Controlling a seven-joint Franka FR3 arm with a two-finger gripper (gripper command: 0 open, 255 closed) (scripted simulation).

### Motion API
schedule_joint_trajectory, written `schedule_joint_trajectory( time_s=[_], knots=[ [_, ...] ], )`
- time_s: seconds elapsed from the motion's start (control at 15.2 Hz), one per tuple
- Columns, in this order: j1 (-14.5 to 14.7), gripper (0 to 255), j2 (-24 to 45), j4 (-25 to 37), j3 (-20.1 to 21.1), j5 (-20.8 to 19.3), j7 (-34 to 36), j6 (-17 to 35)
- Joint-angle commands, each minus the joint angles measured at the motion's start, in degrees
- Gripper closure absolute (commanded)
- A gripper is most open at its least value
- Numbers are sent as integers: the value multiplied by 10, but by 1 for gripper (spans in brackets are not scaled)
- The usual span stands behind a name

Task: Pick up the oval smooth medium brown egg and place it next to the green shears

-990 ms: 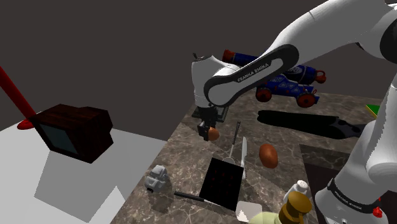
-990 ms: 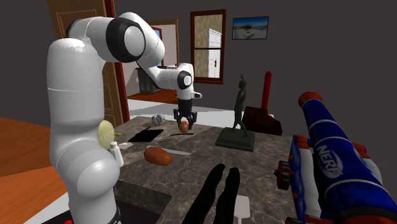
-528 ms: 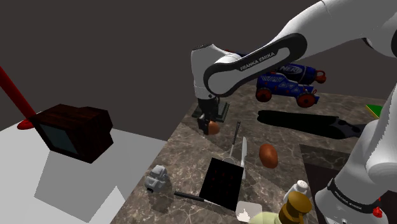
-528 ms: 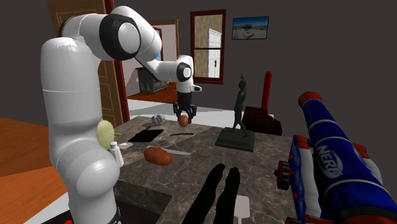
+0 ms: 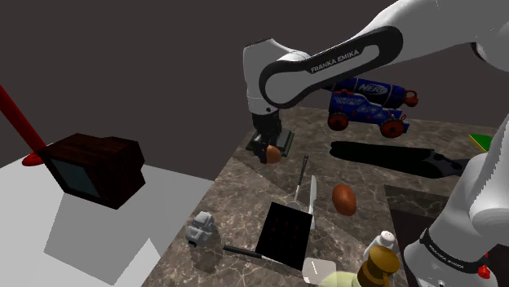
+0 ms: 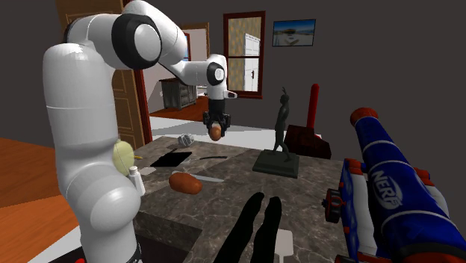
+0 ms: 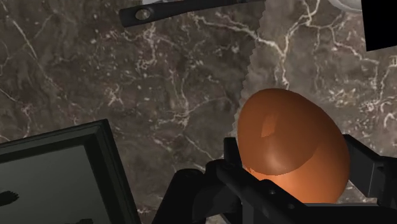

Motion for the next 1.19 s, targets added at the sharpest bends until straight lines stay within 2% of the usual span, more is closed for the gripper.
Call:
schedule_joint_trajectory(
  time_s=[0.0, 0.07, 0.59, 1.12],
  knots=[
    [-1, 255, -8, 8, -1, 2, -3, -16],
    [-1, 255, -10, 12, -1, 3, -3, -22],
    [-41, 255, -147, -144, -47, 22, -99, 1],
    [-78, 255, -264, -259, -111, 8, -195, 1]
  ],
)
